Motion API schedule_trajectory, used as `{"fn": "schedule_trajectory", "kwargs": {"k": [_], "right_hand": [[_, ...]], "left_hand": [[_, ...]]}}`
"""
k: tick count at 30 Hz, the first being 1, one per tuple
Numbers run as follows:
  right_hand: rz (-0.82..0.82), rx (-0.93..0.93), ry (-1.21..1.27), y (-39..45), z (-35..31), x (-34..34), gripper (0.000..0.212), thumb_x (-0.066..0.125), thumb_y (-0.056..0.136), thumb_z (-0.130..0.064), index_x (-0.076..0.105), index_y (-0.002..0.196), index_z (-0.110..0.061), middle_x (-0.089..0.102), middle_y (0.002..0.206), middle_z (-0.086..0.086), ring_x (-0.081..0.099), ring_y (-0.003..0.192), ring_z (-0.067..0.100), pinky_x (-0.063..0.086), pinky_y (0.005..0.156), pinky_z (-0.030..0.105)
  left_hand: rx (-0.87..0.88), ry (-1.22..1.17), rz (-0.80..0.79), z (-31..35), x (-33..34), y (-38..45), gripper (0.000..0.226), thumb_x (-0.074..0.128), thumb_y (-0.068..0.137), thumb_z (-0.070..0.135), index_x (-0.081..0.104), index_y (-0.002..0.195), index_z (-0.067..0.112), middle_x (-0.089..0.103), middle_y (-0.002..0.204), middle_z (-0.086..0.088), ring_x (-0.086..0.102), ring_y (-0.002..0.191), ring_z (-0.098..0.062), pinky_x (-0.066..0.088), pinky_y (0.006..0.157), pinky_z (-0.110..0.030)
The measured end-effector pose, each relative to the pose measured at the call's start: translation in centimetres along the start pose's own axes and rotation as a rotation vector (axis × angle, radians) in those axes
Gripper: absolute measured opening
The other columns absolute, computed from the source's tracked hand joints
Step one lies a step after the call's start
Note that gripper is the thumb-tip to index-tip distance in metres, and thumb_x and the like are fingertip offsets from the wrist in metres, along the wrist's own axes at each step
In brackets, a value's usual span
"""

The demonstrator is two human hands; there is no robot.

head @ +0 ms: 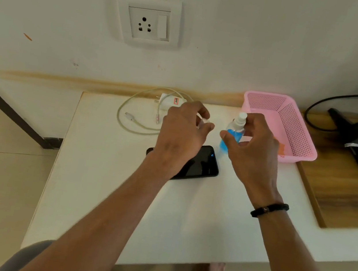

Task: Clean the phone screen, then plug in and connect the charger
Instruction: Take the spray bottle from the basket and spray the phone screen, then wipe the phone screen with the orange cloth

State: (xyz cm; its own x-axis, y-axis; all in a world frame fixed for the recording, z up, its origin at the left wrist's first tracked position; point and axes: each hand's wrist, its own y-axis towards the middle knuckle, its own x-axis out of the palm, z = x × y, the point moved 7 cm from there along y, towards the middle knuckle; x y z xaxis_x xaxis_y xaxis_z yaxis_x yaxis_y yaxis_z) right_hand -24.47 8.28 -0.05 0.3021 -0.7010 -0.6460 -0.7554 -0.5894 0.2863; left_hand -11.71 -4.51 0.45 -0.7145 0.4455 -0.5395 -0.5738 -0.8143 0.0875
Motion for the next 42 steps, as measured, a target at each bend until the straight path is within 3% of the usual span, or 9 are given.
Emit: {"fn": "schedule_trajectory", "kwargs": {"k": [6,9,14,17,20,24,28,35,42], "right_hand": [[0.027,0.008,0.015,1.1,0.7,0.4,0.038,0.083,0.086,-0.022,0.061,0.116,-0.011,0.065,0.106,-0.002,0.063,0.097,0.018,0.056,0.084,0.031],[0.021,0.029,0.022,1.8,1.0,1.1,0.035,0.083,0.086,-0.022,0.063,0.113,-0.011,0.066,0.101,-0.002,0.064,0.096,0.020,0.056,0.082,0.033],[0.002,0.045,-0.032,2.6,1.2,1.1,0.038,0.083,0.085,-0.029,0.063,0.112,-0.010,0.070,0.105,0.000,0.063,0.094,0.017,0.049,0.080,0.027],[-0.102,0.032,-0.089,3.1,1.0,0.7,0.058,0.085,0.082,-0.036,0.059,0.128,-0.014,0.069,0.121,0.003,0.064,0.109,0.020,0.054,0.094,0.040],[-0.121,0.096,-0.050,4.0,1.8,-1.2,0.080,0.084,0.077,-0.054,0.046,0.142,-0.024,0.060,0.134,-0.002,0.059,0.116,0.016,0.052,0.094,0.037],[-0.073,0.181,-0.194,4.5,4.8,-4.1,0.045,0.054,0.099,-0.056,0.057,0.119,-0.016,0.067,0.116,0.001,0.065,0.101,0.021,0.051,0.086,0.037],[-0.269,0.169,-0.450,3.8,8.1,-3.2,0.067,0.025,0.111,-0.040,0.069,0.085,0.002,0.070,0.086,0.022,0.066,0.086,0.041,0.052,0.092,0.049],[-0.325,0.199,-0.719,3.4,9.1,-2.0,0.068,0.017,0.108,-0.050,0.062,0.080,-0.009,0.067,0.095,0.017,0.061,0.113,0.044,0.026,0.118,0.066],[-0.307,0.178,-0.697,3.3,8.1,-2.0,0.063,0.020,0.110,-0.045,0.061,0.079,-0.009,0.065,0.089,0.014,0.061,0.115,0.041,0.018,0.121,0.068]], "left_hand": [[0.034,0.211,-0.143,-1.3,4.3,2.1,0.029,0.061,0.101,0.014,0.068,0.129,0.015,0.065,0.126,-0.009,0.062,0.117,-0.023,0.051,0.101,-0.036],[0.125,0.319,-0.172,-1.1,5.4,2.4,0.040,0.066,0.097,0.011,0.054,0.135,0.016,0.067,0.116,-0.012,0.063,0.110,-0.025,0.053,0.089,-0.036],[0.093,0.381,-0.201,-1.6,6.1,4.0,0.022,0.076,0.090,0.020,0.065,0.107,0.011,0.071,0.108,-0.009,0.066,0.102,-0.026,0.055,0.089,-0.042],[0.111,0.412,-0.218,-2.1,7.0,4.2,0.018,0.073,0.093,0.020,0.070,0.109,0.013,0.072,0.112,-0.007,0.067,0.104,-0.022,0.055,0.092,-0.038],[0.143,0.466,-0.230,-2.6,7.7,4.2,0.017,0.071,0.095,0.020,0.073,0.111,0.017,0.070,0.116,-0.003,0.065,0.105,-0.020,0.052,0.092,-0.029],[0.098,0.467,-0.274,-3.0,7.6,4.3,0.029,0.070,0.095,0.020,0.066,0.123,0.023,0.059,0.126,-0.002,0.056,0.116,-0.020,0.040,0.092,-0.024],[0.055,0.510,-0.381,-2.3,7.1,4.3,0.054,0.072,0.089,0.010,0.056,0.138,0.025,0.050,0.138,-0.006,0.053,0.125,-0.023,0.044,0.099,-0.029],[0.074,0.564,-0.350,1.6,3.9,3.0,0.063,0.068,0.085,0.003,0.053,0.142,0.026,0.042,0.142,-0.006,0.051,0.126,-0.025,0.052,0.095,-0.037],[0.200,0.481,-0.245,3.9,1.5,-1.8,0.047,0.065,0.095,0.025,0.052,0.138,0.036,0.052,0.130,0.004,0.056,0.114,-0.017,0.048,0.087,-0.028]]}}
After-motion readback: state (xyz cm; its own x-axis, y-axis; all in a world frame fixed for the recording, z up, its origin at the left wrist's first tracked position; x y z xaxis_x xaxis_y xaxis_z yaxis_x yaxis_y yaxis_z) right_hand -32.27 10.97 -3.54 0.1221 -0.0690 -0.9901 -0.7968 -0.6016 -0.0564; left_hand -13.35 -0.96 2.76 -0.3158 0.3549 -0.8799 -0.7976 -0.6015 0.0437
